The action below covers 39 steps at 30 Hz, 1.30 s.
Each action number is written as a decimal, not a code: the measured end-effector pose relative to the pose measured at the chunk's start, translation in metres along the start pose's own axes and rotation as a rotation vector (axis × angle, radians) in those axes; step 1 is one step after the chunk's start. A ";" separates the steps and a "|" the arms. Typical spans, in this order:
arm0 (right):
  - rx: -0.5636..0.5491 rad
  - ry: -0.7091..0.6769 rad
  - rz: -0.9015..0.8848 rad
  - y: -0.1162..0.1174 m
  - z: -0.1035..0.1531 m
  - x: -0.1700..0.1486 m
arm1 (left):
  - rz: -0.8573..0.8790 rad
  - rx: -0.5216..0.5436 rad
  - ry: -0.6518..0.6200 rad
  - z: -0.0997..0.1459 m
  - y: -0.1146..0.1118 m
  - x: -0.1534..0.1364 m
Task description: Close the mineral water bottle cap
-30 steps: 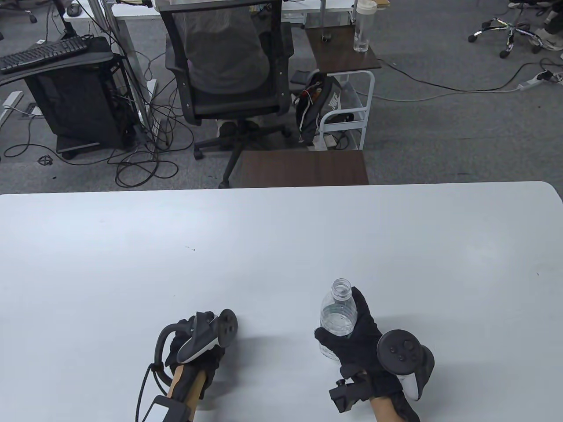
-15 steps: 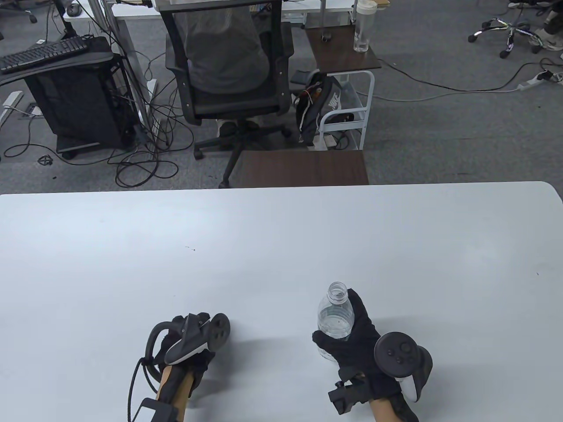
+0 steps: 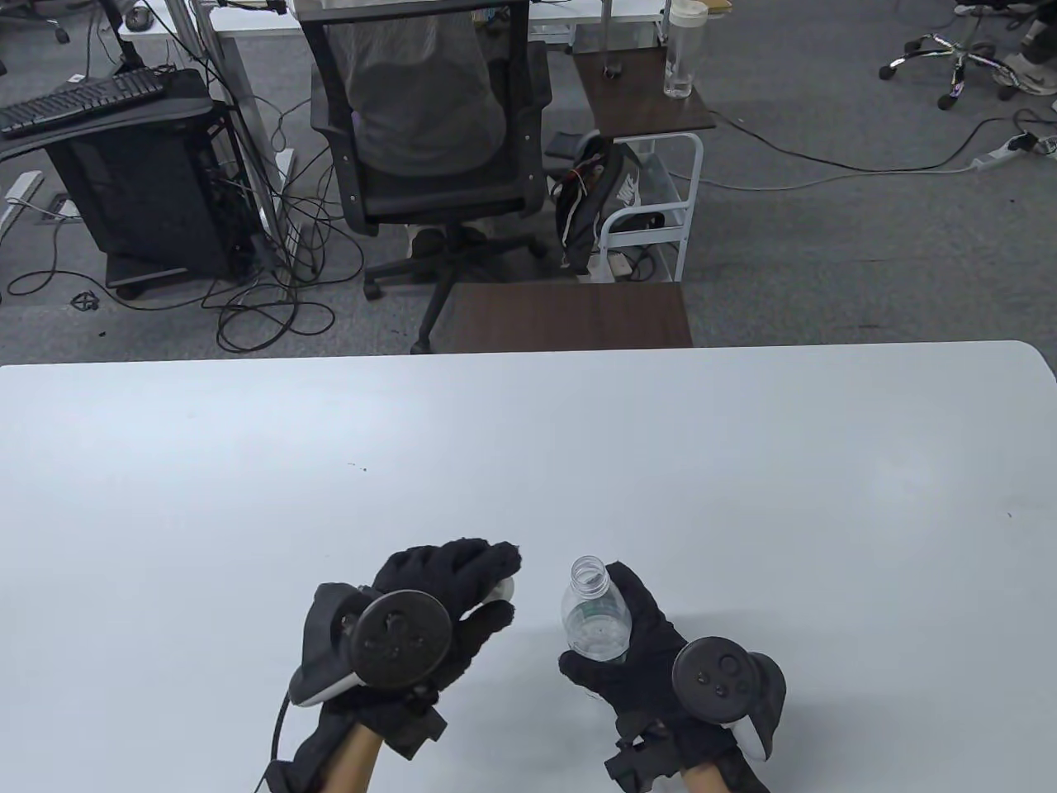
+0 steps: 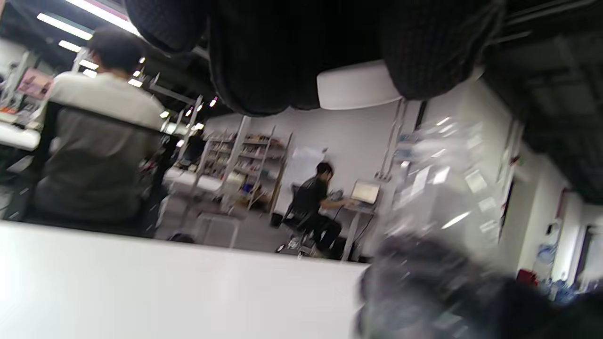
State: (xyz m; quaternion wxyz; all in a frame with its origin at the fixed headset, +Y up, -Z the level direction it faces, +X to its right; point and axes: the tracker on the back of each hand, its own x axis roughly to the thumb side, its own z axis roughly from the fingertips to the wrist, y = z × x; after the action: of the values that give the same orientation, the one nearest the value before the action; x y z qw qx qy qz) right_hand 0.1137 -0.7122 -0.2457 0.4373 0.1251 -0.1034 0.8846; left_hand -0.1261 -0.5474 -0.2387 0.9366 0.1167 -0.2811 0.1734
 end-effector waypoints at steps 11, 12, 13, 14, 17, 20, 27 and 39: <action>0.012 -0.028 -0.035 0.002 0.003 0.008 | -0.194 -0.086 0.001 -0.035 -0.002 0.053; 0.005 -0.027 -0.022 0.002 0.003 0.008 | -0.192 -0.077 -0.002 -0.037 -0.004 0.051; -0.001 -0.025 -0.011 0.002 0.003 0.008 | -0.182 -0.084 -0.002 -0.039 -0.006 0.050; -0.007 -0.023 -0.004 0.002 0.003 0.008 | -0.168 -0.099 -0.001 -0.040 -0.009 0.049; 0.008 -0.016 -0.012 0.003 0.002 0.006 | -0.190 -0.102 0.004 -0.043 -0.014 0.051; 0.013 -0.006 -0.035 0.003 0.002 0.004 | -0.179 -0.073 -0.004 -0.044 -0.015 0.051; 0.025 -0.005 -0.047 0.004 0.002 0.005 | -0.056 -0.144 -0.032 -0.045 -0.016 0.045; 0.013 0.008 -0.057 0.001 0.001 0.004 | -0.071 0.079 0.026 -0.039 -0.016 0.038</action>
State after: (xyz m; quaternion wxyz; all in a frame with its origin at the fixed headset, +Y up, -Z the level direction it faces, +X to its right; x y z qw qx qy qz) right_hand 0.1108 -0.7097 -0.2431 0.4620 0.1271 -0.0922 0.8729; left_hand -0.0711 -0.5394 -0.2504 0.9404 0.1613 -0.2576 0.1526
